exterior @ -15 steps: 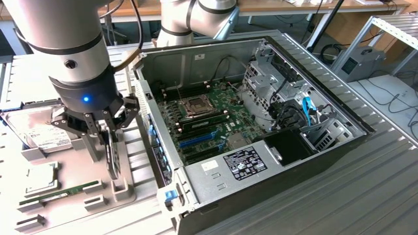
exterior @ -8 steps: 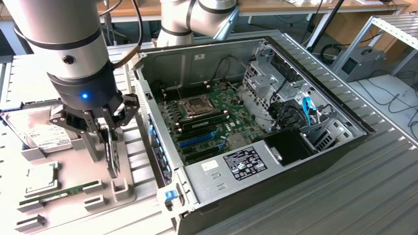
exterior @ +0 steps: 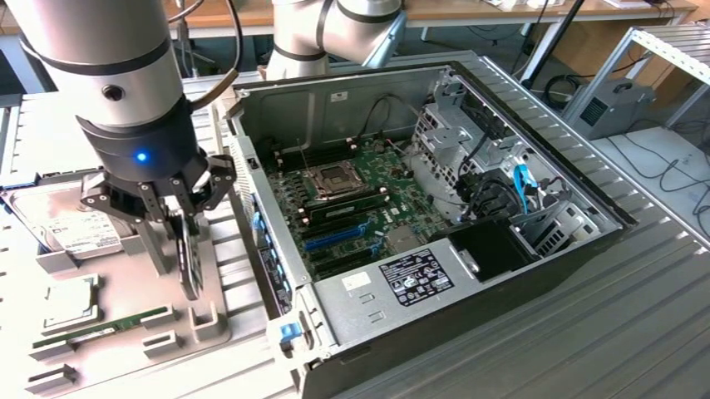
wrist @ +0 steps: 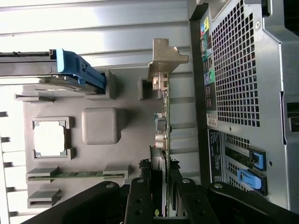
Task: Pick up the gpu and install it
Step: 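Pick up the gpu and move the gpu toward the slot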
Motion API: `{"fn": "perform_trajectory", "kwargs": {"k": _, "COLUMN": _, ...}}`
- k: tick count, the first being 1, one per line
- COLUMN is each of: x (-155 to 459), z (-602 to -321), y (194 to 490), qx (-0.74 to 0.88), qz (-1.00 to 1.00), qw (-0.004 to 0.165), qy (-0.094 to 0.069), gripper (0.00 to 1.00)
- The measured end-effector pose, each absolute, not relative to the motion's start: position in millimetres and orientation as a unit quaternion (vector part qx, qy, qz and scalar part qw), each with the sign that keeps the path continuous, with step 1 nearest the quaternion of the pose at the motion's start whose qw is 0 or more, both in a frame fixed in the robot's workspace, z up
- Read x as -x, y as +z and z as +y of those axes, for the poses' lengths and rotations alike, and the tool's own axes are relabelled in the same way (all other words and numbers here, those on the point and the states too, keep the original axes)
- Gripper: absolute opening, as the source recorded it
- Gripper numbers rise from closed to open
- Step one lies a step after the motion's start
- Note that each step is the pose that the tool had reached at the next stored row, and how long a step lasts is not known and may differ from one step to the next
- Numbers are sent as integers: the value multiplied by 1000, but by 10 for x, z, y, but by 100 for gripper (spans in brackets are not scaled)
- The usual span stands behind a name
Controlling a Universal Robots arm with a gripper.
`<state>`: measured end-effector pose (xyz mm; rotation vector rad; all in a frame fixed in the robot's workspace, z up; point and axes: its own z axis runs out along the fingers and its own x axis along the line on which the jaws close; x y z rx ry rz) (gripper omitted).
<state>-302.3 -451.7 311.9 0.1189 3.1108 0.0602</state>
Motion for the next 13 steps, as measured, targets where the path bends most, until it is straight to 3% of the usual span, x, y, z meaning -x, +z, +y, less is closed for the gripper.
{"fn": "perform_trajectory", "kwargs": {"k": 13, "x": 3023, "z": -4517, "y": 3234, "qx": -38, "qz": 999, "qw": 14, "qy": 19, "gripper": 26}}
